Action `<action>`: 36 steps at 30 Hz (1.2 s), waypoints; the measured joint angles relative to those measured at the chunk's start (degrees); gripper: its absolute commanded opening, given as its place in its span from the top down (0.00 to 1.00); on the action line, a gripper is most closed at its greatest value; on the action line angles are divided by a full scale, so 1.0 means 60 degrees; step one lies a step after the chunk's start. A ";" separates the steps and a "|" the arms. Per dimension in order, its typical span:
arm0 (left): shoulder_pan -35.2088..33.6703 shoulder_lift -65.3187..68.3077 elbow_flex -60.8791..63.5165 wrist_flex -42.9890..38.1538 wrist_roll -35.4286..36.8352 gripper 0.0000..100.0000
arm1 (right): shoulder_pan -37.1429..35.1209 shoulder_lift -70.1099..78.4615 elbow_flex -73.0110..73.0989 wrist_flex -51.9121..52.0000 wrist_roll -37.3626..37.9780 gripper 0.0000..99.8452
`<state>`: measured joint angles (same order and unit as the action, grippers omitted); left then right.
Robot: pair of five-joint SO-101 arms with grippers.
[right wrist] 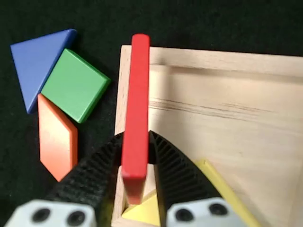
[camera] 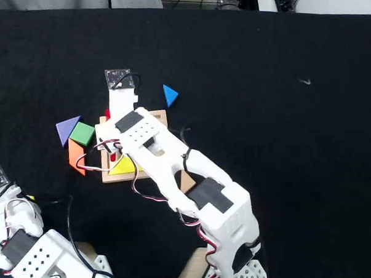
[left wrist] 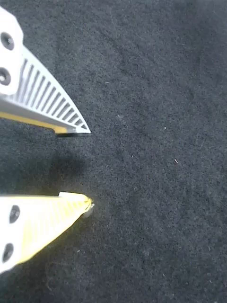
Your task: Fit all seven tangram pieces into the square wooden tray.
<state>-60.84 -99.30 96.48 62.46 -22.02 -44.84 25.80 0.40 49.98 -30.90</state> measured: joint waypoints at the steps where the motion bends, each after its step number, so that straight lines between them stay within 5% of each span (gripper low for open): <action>1: 0.0000 0.0000 0.0000 0.0000 0.0000 0.79 | 0.0000 0.0015 -0.0015 0.0015 0.0000 0.99; 8: 0.0000 0.0000 0.0000 0.0000 0.0000 0.79 | -0.0396 0.0015 -0.0015 0.0015 0.0000 0.98; 15: 0.0000 0.0000 0.0000 0.0000 0.0000 0.79 | -0.0396 0.0015 -0.0015 0.0176 0.0000 0.81; 36: 0.0000 0.0000 0.0000 0.0000 0.0000 0.79 | 0.0044 -0.0161 -0.0352 0.1451 -0.0015 0.81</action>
<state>-60.84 -99.30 96.48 62.46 -22.02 -44.57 24.84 -1.71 58.68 -30.99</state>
